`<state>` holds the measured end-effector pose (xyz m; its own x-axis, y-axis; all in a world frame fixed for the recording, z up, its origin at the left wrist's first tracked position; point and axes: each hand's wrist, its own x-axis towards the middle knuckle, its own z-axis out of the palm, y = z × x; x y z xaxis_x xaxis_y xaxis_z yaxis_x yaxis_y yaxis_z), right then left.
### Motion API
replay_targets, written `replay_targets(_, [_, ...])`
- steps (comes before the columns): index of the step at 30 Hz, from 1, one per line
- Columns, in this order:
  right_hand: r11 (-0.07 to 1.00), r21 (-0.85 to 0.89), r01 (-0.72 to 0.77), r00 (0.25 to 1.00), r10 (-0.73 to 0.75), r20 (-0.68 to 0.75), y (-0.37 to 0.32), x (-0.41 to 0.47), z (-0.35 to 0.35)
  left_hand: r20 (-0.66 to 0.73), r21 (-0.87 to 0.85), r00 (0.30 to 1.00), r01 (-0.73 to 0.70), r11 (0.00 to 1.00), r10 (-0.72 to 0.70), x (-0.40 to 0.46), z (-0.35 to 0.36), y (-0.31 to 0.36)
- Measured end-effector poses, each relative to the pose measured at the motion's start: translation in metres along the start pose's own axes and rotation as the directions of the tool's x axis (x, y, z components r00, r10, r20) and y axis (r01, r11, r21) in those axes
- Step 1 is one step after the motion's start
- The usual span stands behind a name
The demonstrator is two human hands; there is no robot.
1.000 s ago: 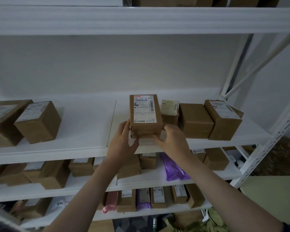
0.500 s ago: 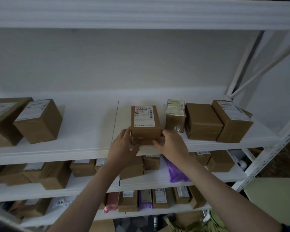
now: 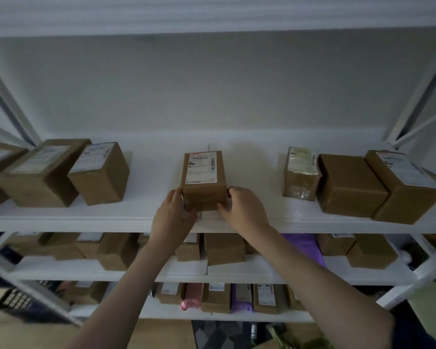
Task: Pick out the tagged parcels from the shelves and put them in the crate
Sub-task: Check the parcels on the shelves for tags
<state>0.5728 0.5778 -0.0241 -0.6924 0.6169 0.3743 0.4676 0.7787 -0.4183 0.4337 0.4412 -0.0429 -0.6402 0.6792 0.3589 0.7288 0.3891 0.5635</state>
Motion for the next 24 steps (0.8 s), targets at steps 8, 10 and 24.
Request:
replay_targets(8, [0.998, 0.002, 0.062, 0.997, -0.062, 0.048, -0.041, 0.022, 0.027, -0.005, 0.059, 0.999, 0.055, 0.997, -0.054, 0.009, -0.035, -0.039])
replay_targets(10, [0.998, -0.006, 0.066, 0.996, -0.066, 0.056, -0.041, 0.023, 0.029, -0.003, 0.057, 0.998, 0.060, 0.997, -0.060, 0.009, -0.038, -0.041])
replay_targets(24, [0.992, 0.027, -0.122, 0.990, 0.124, -0.074, 0.078, -0.058, -0.062, -0.261, -0.027, 0.964, 0.054, 0.998, -0.059, -0.066, 0.002, 0.012])
